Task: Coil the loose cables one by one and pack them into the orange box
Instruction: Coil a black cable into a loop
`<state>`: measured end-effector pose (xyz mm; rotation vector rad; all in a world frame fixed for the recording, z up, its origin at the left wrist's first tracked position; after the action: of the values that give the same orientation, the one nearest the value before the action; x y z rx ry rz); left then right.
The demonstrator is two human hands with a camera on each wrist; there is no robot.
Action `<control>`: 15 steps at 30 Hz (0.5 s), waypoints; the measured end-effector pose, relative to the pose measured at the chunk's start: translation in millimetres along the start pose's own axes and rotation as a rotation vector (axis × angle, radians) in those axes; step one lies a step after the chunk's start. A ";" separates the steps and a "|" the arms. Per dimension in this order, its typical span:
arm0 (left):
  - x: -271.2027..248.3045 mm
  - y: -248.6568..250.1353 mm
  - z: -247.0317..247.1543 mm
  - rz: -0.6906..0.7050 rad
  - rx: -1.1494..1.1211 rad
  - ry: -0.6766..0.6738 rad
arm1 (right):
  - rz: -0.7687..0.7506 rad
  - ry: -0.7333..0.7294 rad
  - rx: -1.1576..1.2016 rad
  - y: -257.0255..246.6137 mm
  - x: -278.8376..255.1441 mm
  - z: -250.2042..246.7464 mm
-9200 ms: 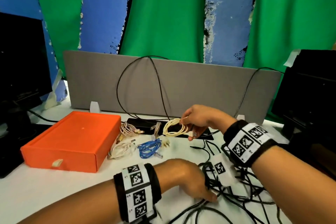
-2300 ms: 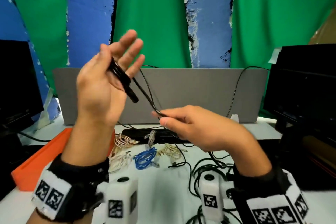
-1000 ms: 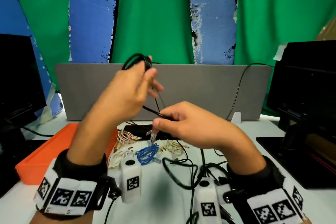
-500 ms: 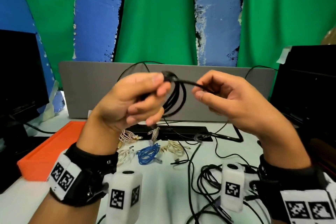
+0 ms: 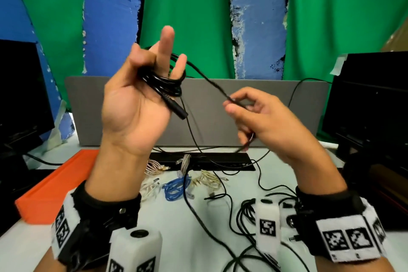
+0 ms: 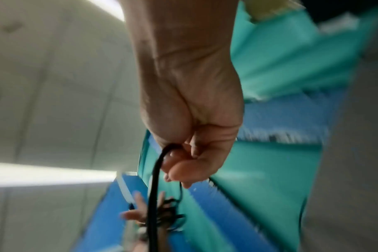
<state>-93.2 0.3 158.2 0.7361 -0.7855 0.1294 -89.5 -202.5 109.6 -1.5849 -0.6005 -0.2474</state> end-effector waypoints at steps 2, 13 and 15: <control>2.0 -0.8 -5.5 0.074 -0.062 -0.007 | 0.113 -0.222 0.311 7.8 -6.1 32.4; -8.8 -12.2 7.8 0.216 1.856 -0.019 | 0.318 -0.397 0.484 29.1 -12.3 92.9; -11.0 -23.9 5.0 0.137 2.224 -0.111 | 0.264 -0.293 0.300 26.8 -8.1 73.9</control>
<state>-95.2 -19.1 139.8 2.7622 -0.5102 1.2034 -97.0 -132.4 73.9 -1.3975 -0.6124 0.2671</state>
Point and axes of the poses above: each hand's wrist, its own x-axis towards the middle knuckle, its own z-axis out of the palm, y = z × x, the point moved 8 cm from there along x, towards the middle knuckle, and after that the axes turned 14 degrees about x, right-handed, at the moved point
